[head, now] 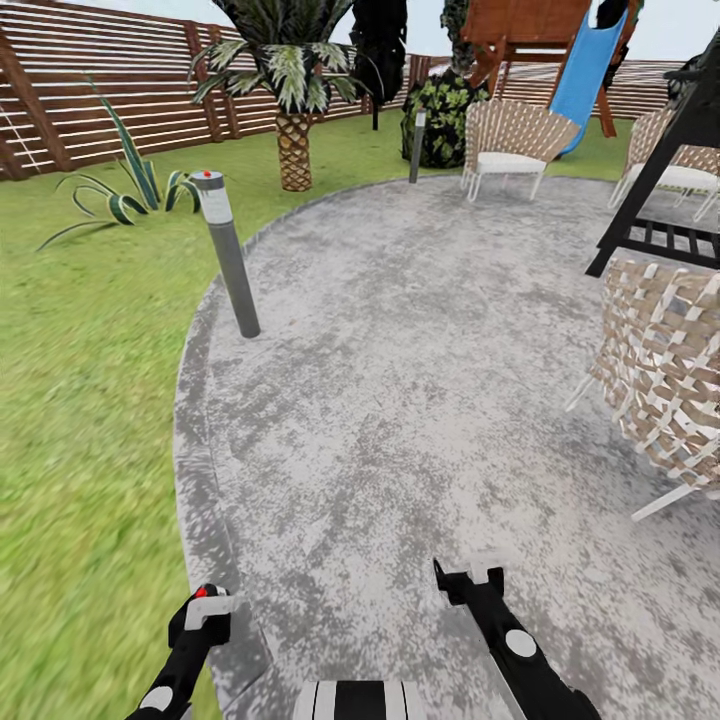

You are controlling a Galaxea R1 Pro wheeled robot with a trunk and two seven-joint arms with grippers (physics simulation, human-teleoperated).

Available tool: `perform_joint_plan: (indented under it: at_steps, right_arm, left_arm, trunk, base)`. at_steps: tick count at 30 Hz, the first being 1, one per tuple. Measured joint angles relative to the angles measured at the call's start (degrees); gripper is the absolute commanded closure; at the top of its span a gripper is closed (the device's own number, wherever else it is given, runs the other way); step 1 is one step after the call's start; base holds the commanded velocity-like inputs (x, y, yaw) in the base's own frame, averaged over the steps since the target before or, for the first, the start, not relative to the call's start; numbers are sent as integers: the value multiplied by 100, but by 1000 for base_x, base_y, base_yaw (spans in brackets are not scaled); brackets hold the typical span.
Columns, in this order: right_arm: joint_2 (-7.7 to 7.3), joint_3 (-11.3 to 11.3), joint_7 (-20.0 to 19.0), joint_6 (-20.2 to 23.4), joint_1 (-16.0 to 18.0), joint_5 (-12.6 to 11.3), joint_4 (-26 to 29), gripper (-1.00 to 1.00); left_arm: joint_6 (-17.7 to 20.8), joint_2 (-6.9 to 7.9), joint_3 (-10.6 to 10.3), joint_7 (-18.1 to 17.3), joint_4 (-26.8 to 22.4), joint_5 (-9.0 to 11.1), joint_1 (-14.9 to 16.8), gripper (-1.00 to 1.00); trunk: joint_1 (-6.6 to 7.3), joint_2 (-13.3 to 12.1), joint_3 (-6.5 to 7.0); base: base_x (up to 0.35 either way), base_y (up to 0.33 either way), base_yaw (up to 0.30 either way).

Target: In the garden, pick up the pesticide atomizer on the floor and spray pesticide onto both trees until each tree trunk is fully covered.

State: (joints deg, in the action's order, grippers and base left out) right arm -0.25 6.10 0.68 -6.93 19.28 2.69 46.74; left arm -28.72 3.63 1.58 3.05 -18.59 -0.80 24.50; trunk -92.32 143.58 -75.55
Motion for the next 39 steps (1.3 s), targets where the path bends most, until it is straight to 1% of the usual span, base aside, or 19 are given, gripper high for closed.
perform_joint_plan:
  at_steps: [2, 3, 5, 6, 8, 11, 17, 23, 24, 25, 32, 39]
  right_arm:
    - [-130, 8, 108, -393, -189, 2, -32, -100]
    - [-151, 8, 142, -496, -261, 3, -41, -100]
    - [-202, 6, 255, -858, -556, -2, -67, -100]
    - [-225, 3, 317, -1146, -799, -1, -91, -100]
    - [-238, -5, 350, -1353, -1025, -2, -100, -100]
    - [-244, -10, 371, -1465, -1191, -2, -162, -100]
    - [-244, -5, 387, -1516, -1292, -10, -448, -100]
    - [-232, -4, 394, -1518, -1303, -17, -630, -100]
    - [-223, -4, 397, -1518, -1305, -23, -780, -100]
    - [-221, -4, 397, -1516, -1304, -23, -809, -100]
    - [-201, 1, 389, -1565, -1304, -31, -937, -100]
    - [-187, 4, 389, -1583, -1304, -40, -947, -100]
  left_arm:
    - [-5, 5, 1, 6, -6, -1, -106, 100]
    - [-8, 5, -1, 7, -13, 2, -139, 100]
    - [-20, 5, 0, 9, -26, 9, -263, 100]
    - [-36, -2, 10, 15, -28, 16, -370, 100]
    - [-53, -2, 23, 18, -32, 29, -502, 100]
    - [-70, -2, 32, 19, -35, 34, -615, 100]
    - [-92, 5, 56, 49, -44, 52, -799, 100]
    - [-98, 6, 51, 196, -43, 53, -857, 100]
    - [-98, 1, 42, 238, -40, 49, -866, 100]
    - [-98, -3, 37, 243, -38, 44, -867, 100]
    - [-95, -3, 38, 240, -31, 44, -868, 100]
    - [-96, -2, 35, 241, -31, 39, -868, 100]
  trunk:
    - [5, -3, 44]
    - [8, -4, 66]
    - [13, -7, 110]
    - [15, -8, 132]
    - [21, -11, 177]
    - [28, -15, 250]
    - [44, -23, 427]
    - [59, -31, 612]
    - [62, -32, 643]
    - [65, -33, 674]
    - [217, -313, 859]
    - [371, -594, 998]
  base:
    - [0, 0, 0]
    - [0, 0, 0]
    - [0, 0, 0]
    - [0, 0, 0]
    - [0, 0, 0]
    - [0, 0, 0]
    - [0, 0, 0]
    - [0, 0, 0]
    - [0, 0, 0]
    - [0, 0, 0]
    - [0, 0, 0]
    - [0, 0, 0]
